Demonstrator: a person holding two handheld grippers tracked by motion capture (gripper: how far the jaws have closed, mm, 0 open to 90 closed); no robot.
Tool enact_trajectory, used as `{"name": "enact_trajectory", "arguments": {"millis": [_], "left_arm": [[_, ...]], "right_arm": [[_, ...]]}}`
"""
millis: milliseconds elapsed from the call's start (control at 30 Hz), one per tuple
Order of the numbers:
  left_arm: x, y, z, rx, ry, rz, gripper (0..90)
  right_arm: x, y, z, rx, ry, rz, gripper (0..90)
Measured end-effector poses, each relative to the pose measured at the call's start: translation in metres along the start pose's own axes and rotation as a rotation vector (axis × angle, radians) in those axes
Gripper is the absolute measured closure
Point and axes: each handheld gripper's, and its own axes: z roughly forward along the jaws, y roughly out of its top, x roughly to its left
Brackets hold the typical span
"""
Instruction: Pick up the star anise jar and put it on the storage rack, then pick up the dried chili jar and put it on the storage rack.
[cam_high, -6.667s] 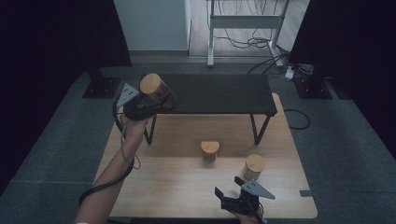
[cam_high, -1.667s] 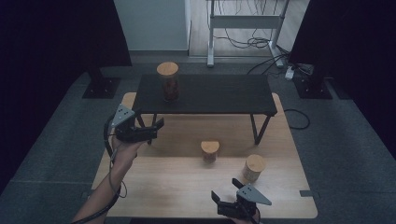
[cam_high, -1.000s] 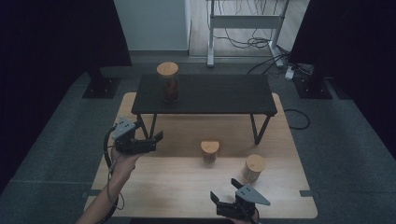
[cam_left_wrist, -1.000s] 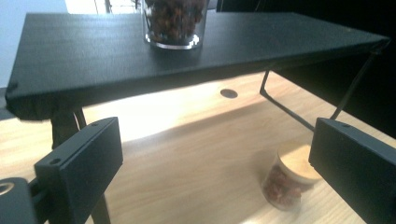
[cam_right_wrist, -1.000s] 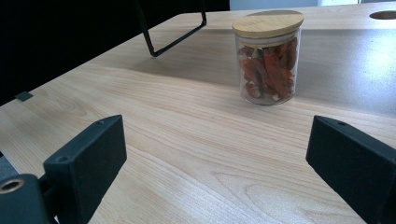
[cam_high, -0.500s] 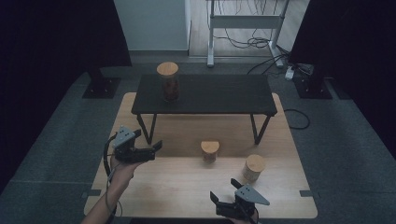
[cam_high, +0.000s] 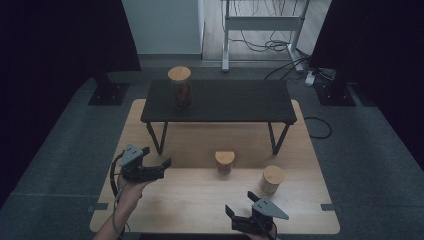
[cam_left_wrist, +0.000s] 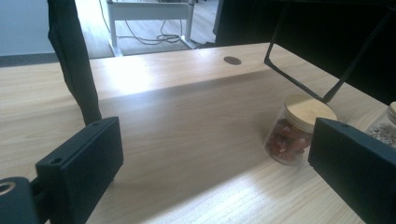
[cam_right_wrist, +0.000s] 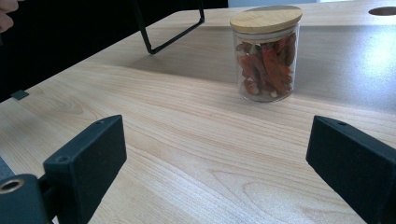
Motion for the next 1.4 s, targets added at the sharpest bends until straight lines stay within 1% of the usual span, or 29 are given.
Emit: {"name": "enact_trajectory", "arguments": {"millis": [133, 433, 533, 633, 833, 933, 1033, 1133, 1267, 1333, 1400], "left_arm": [[0.001, -0.002, 0.000, -0.001, -0.006, -0.006, 2.8], [0.000, -0.005, 0.002, -0.001, -0.015, 0.003, 2.8], [-0.001, -0.009, 0.003, -0.002, -0.021, -0.006, 2.8], [-0.003, -0.008, 0.005, 0.009, -0.027, 0.007, 2.8], [-0.004, -0.010, 0.004, -0.001, -0.035, 0.012, 2.8], [-0.002, -0.011, 0.005, 0.004, -0.038, 0.008, 2.8], [0.000, -0.013, 0.006, 0.011, -0.045, 0.003, 2.7], [0.002, -0.015, 0.007, 0.018, -0.052, -0.005, 2.7], [0.003, -0.016, 0.005, 0.020, -0.062, -0.007, 2.7], [0.004, -0.017, 0.005, 0.020, -0.065, -0.010, 2.7], [0.005, -0.018, 0.005, 0.021, -0.072, -0.014, 2.7]], "right_arm": [[0.000, 0.000, 0.001, 0.002, 0.000, 0.000, 4.5], [0.000, 0.000, 0.001, 0.002, -0.001, -0.002, 4.5], [0.000, 0.000, -0.001, -0.002, -0.002, -0.006, 4.5], [0.000, -0.001, -0.002, -0.006, -0.003, -0.007, 4.5], [0.000, -0.001, -0.001, -0.009, -0.008, -0.011, 4.1], [0.002, 0.000, 0.001, -0.003, -0.011, -0.028, 3.9], [0.009, 0.001, 0.002, -0.002, -0.024, -0.078, 3.4], [0.014, 0.003, 0.004, -0.005, -0.032, -0.094, 3.0], [0.026, 0.009, 0.010, -0.010, -0.068, -0.139, 3.0], [0.028, 0.012, 0.014, -0.007, -0.074, -0.146, 2.9], [0.030, 0.016, 0.019, 0.007, -0.081, -0.142, 2.1]]}}
